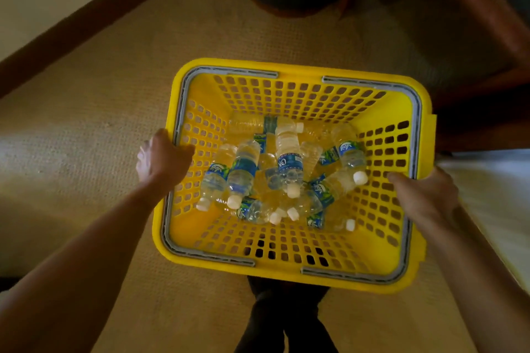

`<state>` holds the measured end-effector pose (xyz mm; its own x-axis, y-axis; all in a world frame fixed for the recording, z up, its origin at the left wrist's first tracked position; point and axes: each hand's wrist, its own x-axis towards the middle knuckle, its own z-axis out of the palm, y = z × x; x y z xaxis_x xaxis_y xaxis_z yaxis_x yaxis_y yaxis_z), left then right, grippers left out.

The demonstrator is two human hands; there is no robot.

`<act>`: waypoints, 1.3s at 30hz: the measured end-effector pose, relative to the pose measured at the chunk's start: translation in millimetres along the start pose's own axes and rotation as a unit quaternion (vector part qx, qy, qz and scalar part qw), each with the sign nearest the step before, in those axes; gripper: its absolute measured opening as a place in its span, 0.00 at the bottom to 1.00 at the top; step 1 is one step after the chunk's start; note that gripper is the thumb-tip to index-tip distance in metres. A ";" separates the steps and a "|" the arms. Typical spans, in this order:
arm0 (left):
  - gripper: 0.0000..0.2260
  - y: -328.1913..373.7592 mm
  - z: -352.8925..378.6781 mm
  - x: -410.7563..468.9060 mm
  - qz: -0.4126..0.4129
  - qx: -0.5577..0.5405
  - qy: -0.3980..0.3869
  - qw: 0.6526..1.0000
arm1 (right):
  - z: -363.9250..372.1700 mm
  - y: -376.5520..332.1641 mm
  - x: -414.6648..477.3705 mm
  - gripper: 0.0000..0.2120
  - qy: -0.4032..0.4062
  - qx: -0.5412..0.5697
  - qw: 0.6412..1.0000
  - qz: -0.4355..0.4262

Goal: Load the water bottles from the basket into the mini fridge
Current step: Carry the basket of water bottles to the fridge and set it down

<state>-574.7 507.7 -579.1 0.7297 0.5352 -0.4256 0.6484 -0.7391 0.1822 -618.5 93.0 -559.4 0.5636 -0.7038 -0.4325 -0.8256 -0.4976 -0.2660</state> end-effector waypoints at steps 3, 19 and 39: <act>0.15 12.9 11.2 26.7 0.021 0.002 0.018 1.000 | 15.9 -8.4 16.2 0.26 0.019 0.004 1.000 0.002; 0.17 40.9 41.7 77.2 0.030 0.015 0.015 0.999 | 64.8 -22.1 57.5 0.27 0.038 0.014 0.999 0.008; 0.22 215.1 -37.6 -167.1 0.523 0.096 0.004 0.847 | -120.9 7.0 -24.8 0.22 0.181 -0.079 0.957 -0.213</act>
<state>-549.0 274.7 -435.5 0.8853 -0.4506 -0.1147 -0.3996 -0.8635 0.3078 -634.9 45.7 -446.4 0.8439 -0.5360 0.0212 -0.5210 -0.8283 -0.2061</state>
